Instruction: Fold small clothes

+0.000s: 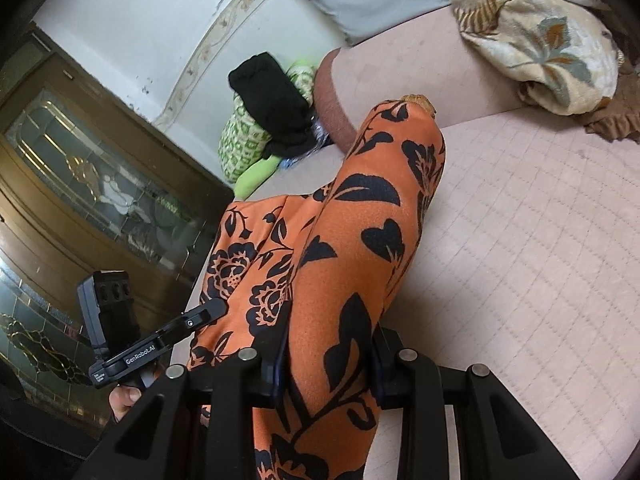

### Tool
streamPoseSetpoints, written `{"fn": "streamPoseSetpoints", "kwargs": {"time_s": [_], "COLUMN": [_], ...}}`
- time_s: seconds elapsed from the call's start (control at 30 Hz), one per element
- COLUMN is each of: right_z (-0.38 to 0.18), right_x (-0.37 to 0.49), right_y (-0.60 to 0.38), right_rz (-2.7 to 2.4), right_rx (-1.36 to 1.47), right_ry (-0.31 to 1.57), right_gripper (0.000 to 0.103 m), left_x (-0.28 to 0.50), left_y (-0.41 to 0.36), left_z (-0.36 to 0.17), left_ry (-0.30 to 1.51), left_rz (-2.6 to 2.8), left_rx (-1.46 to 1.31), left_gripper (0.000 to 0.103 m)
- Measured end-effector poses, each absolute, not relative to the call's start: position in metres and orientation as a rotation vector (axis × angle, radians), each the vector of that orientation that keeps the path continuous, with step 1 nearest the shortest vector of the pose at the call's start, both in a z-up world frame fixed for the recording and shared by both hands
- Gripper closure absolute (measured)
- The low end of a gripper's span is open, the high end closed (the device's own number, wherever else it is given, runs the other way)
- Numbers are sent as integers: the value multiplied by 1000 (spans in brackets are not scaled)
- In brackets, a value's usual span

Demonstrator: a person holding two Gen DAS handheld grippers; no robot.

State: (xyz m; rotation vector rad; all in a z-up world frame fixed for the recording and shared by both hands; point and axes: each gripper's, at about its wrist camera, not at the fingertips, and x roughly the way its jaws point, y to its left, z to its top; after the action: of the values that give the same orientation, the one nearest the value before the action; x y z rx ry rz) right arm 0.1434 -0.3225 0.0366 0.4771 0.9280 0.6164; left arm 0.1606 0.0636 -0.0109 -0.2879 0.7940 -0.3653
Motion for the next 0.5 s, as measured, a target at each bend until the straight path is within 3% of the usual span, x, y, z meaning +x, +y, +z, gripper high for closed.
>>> {"fn": "streamPoseSetpoints", "kwargs": {"time_s": [0.5], "right_z": [-22], "right_x": [166], "right_y": [-358], "right_rz": [549], "right_rx": [528], "right_ry": [996], "right_gripper": [70], "left_x": [198], "left_y": [31], "left_z": [-63], "left_ry": [866], "left_rz": [-376], "left_rx": [-279], "left_gripper": [82]}}
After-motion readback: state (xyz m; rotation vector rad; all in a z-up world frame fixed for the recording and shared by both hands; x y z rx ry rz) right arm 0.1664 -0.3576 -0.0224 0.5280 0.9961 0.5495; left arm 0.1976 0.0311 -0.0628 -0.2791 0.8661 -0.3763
